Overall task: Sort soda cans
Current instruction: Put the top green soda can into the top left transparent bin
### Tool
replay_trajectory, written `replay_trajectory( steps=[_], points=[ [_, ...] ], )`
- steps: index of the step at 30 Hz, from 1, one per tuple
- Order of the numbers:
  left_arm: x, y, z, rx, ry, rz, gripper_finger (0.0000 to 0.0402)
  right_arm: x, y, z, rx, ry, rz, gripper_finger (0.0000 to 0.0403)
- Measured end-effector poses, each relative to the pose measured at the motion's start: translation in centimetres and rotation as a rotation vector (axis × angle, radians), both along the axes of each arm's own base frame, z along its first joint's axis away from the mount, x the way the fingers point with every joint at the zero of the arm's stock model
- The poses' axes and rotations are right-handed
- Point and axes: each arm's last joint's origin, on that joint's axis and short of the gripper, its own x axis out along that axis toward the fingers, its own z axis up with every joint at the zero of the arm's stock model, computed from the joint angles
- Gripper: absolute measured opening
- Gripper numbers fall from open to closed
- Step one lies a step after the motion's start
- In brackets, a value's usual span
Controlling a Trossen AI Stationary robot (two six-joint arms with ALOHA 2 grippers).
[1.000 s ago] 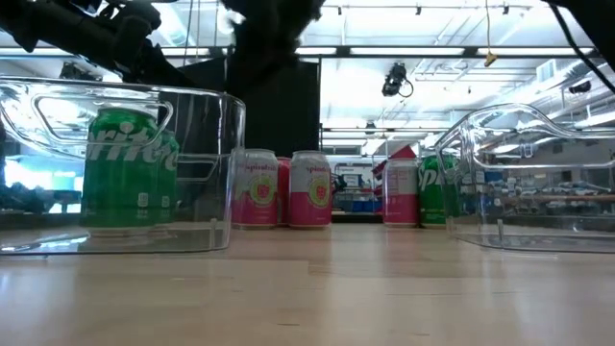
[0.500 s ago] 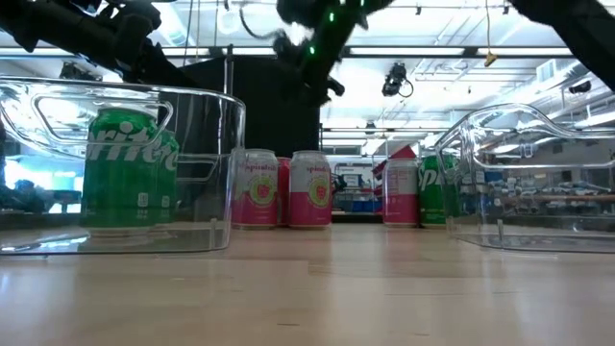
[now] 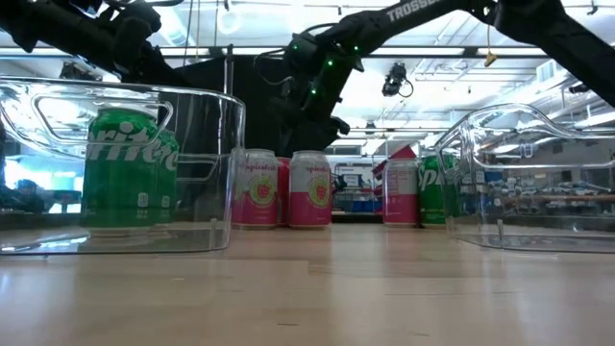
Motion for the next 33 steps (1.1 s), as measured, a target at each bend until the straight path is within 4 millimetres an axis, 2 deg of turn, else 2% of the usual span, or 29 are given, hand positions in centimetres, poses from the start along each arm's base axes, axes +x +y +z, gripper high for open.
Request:
replay_trajectory(
  steps=[5, 7, 9, 15, 26, 33],
  points=[
    [0.0, 0.0, 0.0, 0.0, -0.002, 0.0, 0.0003, 0.1, -0.1, -0.1, 0.007, -0.013, -0.015, 0.0386],
    [0.0, 0.0, 0.0, -0.001, -0.002, 0.001, 0.0003, 0.3, -0.2, -0.6, 0.016, -0.016, -0.009, 0.0387],
    [0.0, 0.0, 0.0, -0.001, -0.002, 0.0, 0.0004, 0.7, -0.4, -1.8, 0.037, 0.004, -0.003, 0.0386],
    [0.0, 0.0, 0.0, -0.002, 0.003, -0.001, 0.0004, 1.1, -0.9, -3.1, 0.047, 0.003, -0.011, 0.0379],
    [0.0, 0.0, 0.0, 0.001, 0.006, -0.001, 0.0004, 1.0, -1.1, -3.3, 0.072, -0.002, -0.021, 0.0306],
    [0.0, 0.0, -0.1, -0.004, 0.006, 0.0, 0.0004, 0.8, -1.3, -2.6, 0.054, -0.019, -0.036, 0.0318]
  ],
)
